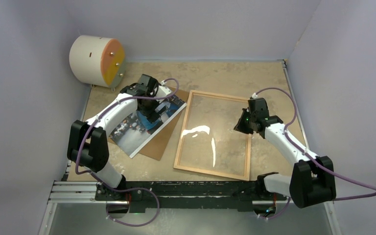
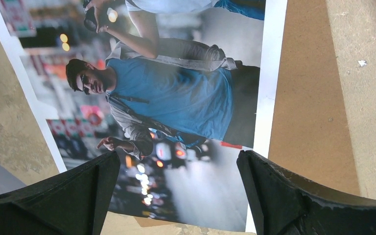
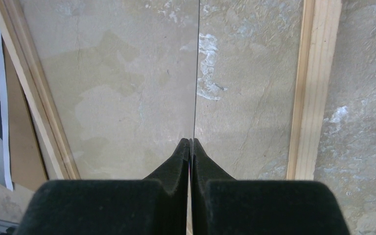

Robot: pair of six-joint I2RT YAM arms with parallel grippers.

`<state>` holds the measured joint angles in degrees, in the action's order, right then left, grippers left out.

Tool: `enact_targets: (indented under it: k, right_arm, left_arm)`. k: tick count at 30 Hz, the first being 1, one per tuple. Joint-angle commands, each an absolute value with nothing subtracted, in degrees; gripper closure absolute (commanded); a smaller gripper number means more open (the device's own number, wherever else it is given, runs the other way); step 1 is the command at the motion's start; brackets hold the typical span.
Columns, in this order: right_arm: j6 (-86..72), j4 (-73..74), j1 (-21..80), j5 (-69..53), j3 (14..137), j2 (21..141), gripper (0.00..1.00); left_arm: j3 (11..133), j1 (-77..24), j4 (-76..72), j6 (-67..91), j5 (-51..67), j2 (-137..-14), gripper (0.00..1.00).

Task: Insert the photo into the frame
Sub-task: Place the photo frame item in the photo frame.

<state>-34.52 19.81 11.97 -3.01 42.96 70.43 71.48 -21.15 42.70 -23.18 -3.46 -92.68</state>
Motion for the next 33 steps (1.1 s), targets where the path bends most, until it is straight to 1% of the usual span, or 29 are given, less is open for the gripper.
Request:
enact_targets:
  k: [1, 20, 28, 33]
  right_arm:
    - [-35.63, 19.84, 11.78, -4.23, 42.11, 68.61, 1.0]
    - [-31.36, 23.95, 11.78, -8.64, 45.13, 67.87, 1.0]
    - [-28.52, 26.79, 11.7, -5.57, 48.67, 68.78, 1.0]
    - [-28.05, 26.54, 11.69, -6.67, 48.78, 69.65, 1.0]
  left_arm:
    - [71.54, -21.42, 41.51, -23.81, -4.39, -92.28, 0.0]
    - [71.61, -21.97, 41.77, -23.86, -4.53, -91.8, 0.0]
    - [71.64, -22.06, 42.01, -23.99, -4.75, -91.5, 0.0]
    - [71.72, -22.14, 41.92, -23.99, -4.75, -91.6, 0.0]
